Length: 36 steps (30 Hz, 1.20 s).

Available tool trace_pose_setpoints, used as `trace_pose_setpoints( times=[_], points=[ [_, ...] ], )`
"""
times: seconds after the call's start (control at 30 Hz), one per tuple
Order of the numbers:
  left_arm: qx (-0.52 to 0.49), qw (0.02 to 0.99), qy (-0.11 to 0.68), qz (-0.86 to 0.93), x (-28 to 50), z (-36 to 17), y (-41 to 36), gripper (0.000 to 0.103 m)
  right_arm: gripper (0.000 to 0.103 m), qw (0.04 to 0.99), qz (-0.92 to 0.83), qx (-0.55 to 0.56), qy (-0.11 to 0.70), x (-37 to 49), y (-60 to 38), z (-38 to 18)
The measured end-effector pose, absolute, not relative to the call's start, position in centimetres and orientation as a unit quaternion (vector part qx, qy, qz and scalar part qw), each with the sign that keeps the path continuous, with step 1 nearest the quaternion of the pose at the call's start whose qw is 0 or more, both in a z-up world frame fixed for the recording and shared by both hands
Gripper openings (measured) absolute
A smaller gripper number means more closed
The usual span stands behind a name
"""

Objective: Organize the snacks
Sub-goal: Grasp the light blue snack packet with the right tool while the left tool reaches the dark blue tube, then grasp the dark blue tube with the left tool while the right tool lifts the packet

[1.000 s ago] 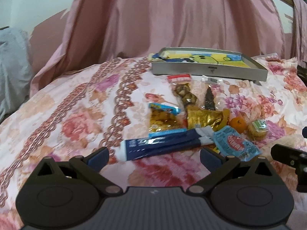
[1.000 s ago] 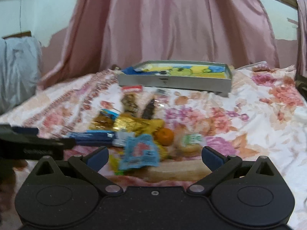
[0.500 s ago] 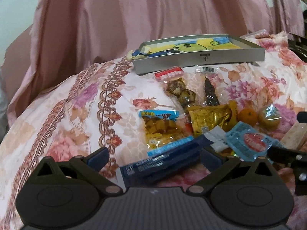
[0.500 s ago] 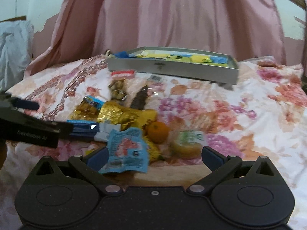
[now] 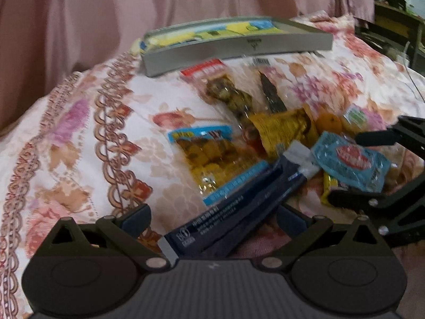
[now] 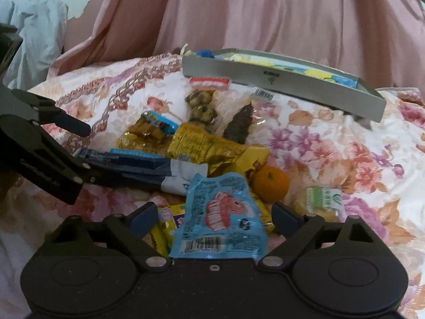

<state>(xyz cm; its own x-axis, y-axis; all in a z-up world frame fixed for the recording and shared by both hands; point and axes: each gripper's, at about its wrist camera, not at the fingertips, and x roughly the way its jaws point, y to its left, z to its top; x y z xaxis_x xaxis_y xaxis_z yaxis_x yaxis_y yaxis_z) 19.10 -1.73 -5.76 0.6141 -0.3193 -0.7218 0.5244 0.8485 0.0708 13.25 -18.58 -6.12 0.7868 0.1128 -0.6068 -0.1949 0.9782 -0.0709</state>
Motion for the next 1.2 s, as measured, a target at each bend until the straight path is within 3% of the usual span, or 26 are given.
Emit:
trace_pose_setpoints(
  times=[0.43, 0.7, 1.07, 1.13, 1.2],
  points=[
    [0.145, 0.874, 0.379, -0.267, 17.7, -6.2, -1.6, 0.099, 0.083, 0.944, 0.086, -0.067, 0.312, 12.6, -18.1, -6.2],
    [0.134, 0.863, 0.395, -0.285, 16.3, -5.5, -1.2, 0.084, 0.071, 0.941, 0.086, -0.049, 0.322, 12.3, -18.5, -5.9],
    [0.173, 0.853, 0.385, -0.307, 17.9, -5.7, -3.2, 0.079, 0.073, 0.94, 0.088, -0.047, 0.328, 12.2, -18.4, -5.9],
    [0.172, 0.853, 0.383, -0.308, 18.2, -5.6, -3.5, 0.075, 0.074, 0.94, 0.085, -0.046, 0.327, 12.3, -18.5, -6.0],
    [0.171, 0.852, 0.387, -0.309, 18.3, -5.6, -3.8, 0.063, 0.074, 0.94, 0.084, -0.047, 0.327, 12.4, -18.4, -6.0]
  ],
)
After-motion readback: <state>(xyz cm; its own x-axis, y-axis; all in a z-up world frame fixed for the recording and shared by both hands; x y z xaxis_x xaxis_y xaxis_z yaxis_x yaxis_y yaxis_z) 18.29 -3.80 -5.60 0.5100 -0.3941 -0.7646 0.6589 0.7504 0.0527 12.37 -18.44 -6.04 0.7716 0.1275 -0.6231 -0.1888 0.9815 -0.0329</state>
